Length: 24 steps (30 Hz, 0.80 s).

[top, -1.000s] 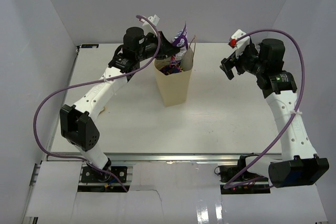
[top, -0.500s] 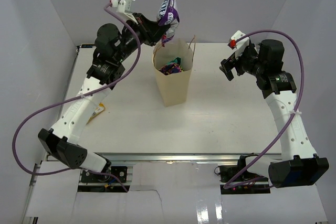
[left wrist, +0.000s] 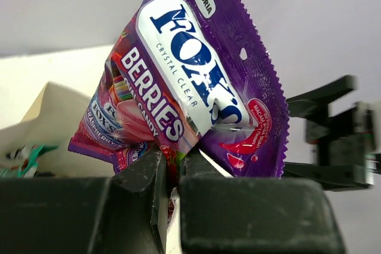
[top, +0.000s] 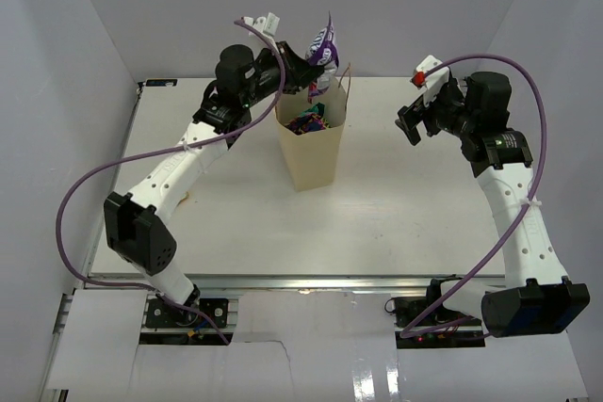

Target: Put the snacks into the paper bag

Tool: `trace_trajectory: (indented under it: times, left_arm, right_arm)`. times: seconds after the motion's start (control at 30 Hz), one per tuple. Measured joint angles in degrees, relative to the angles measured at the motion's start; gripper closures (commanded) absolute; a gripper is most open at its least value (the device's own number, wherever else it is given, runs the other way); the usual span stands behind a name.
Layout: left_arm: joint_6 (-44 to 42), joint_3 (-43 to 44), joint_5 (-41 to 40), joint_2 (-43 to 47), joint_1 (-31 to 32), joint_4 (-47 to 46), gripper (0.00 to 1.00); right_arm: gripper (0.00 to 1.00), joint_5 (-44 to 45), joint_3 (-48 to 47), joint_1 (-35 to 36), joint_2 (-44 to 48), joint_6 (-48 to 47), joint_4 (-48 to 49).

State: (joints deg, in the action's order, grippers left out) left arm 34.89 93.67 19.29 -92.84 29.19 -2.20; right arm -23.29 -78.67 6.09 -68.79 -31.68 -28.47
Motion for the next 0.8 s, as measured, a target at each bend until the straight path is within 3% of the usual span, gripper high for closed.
trace_trajectory:
  times: [0.1,0.13,0.27,0.47,0.53,0.67,0.77,0.8]
  left_arm:
    - [-1.1,-0.3,-0.9,-2.7,0.0,3.0,0.79]
    - [-1.4,-0.3,-1.4,-3.3,0.0,4.0,0.57]
    - [-2.7,-0.1,-2.4,-4.2,0.0,6.9,0.27]
    - [-3.1,4.5,-2.6,-4.0,0.0,9.8,0.24]
    - [-3.8,5.9,-3.8,-2.6,0.0,10.6,0.29]
    - [-5.7,1.6,-13.1,7.4,0.1,13.0,0.32]
    - [-4.5,-7.0,-25.0,19.9,-1.1,18.6,0.19]
    - [-3.0,-10.4,-28.3,24.2,-3.2,21.6,0.1]
  right_arm:
    - [0.08,0.0,0.9,-0.1,0.2,0.0,0.0]
    - [0.08,0.0,0.9,-0.1,0.2,0.0,0.0]
    - [0.08,0.0,1.2,-0.1,0.2,0.0,0.1]
    - [0.08,0.0,1.7,-0.3,0.2,0.1,0.1]
    - [0.08,-0.1,1.7,-0.5,0.2,0.2,0.1]
    - [0.08,-0.3,2.8,-1.0,0.5,0.7,0.5]
    - [0.08,-0.7,4.9,-1.4,0.8,1.3,0.7]
    - [0.08,-0.9,5.4,-1.5,0.9,1.4,0.9]
